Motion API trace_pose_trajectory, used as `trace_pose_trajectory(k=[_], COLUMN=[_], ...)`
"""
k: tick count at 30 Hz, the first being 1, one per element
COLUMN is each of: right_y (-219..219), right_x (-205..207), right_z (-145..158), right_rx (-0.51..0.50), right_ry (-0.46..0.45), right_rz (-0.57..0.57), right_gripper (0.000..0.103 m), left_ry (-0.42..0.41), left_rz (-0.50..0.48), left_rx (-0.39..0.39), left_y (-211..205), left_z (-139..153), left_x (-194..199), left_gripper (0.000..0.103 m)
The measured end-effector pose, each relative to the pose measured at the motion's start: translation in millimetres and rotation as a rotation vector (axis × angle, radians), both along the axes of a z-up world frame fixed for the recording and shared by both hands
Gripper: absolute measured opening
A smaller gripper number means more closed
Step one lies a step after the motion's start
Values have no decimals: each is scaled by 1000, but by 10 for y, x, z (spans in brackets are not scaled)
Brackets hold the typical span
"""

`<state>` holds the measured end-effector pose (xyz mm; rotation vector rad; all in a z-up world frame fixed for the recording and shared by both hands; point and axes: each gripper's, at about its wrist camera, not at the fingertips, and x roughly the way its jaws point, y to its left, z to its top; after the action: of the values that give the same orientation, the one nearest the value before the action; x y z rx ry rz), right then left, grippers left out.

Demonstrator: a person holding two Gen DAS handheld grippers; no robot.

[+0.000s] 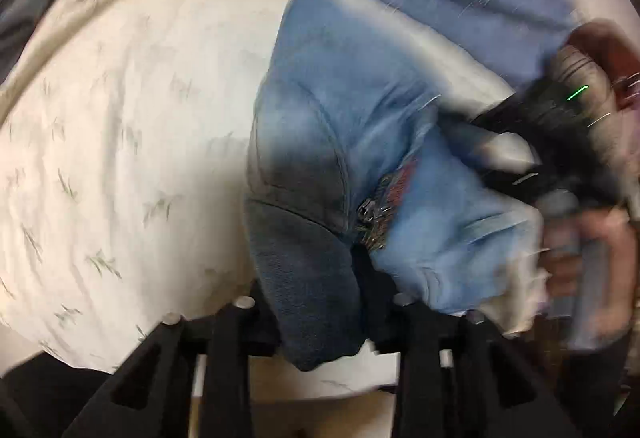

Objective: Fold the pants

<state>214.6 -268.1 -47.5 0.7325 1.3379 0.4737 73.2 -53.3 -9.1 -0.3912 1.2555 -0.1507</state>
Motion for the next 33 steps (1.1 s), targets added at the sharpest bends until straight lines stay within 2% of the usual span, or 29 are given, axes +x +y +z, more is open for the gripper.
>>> trace_pose_trajectory(k=[2,5,7,8,11,13,15,17,19,20,21,22,23,24,25,26,27,28,30,32,33], right_y=[34,39,26,18,-4,4,1,-8,-17,-23,-26,-27,-25,-25,-8,14,30,37,44,13,10], right_x=[-9,-12,-19,-20,-18,-28,-31,-25,-26,-30,-28,-27,-20,-5,-1,2,-7,-21,-25,-22,-27], right_z=[29,31,25,19,6,16,19,14,10,9,4,1,0,1,4,14,32,49,43,28,25], right_rx=[-26,-34,-25,-20,-2,-7,-5,3,10,13,14,15,16,8,-2,-4,-15,-26,-31,-10,-7], right_ry=[-16,-23,-25,-28,-19,-24,-26,-23,-25,-26,-27,-27,-24,-20,-17,-17,-23,-33,-37,-27,-32], right_rz=[19,23,22,24,15,22,23,22,24,24,26,29,32,36,40,50,54,57,58,39,43], right_gripper=[45,45,45,45,45,45,45,45,45,45,45,45,44,44,44,44,44,44,44,44,44], left_ry=[-4,-14,-37,-55,-115,-87,-17,47,89,76,27,-35,-32,27,83,92,102,109,104,66,46], left_rz=[19,-7,-12,7,50,61,33,33,94,97,72,44,47,62,109,163,180,178,157,176,194], left_rx=[-35,-132,-192,-210,-262,-305,-301,-297,-323,-330,-285,-181,-110,-48,-78,-166,-221,-241,-249,-297,-308], left_y=[51,172,286,351,481,489,367,275,271,266,208,73,-9,-32,53,194,268,304,341,449,537], left_z=[74,220,299,338,380,285,86,-99,-97,0,195,347,288,81,-123,-161,-145,-117,-57,28,74], left_x=[-6,-11,6,40,237,403,607,730,731,695,635,561,554,593,613,606,602,600,600,626,635], left_gripper=[48,58,75,77,78,79,79,76,32,25,22,22,22,23,33,34,40,48,56,69,80])
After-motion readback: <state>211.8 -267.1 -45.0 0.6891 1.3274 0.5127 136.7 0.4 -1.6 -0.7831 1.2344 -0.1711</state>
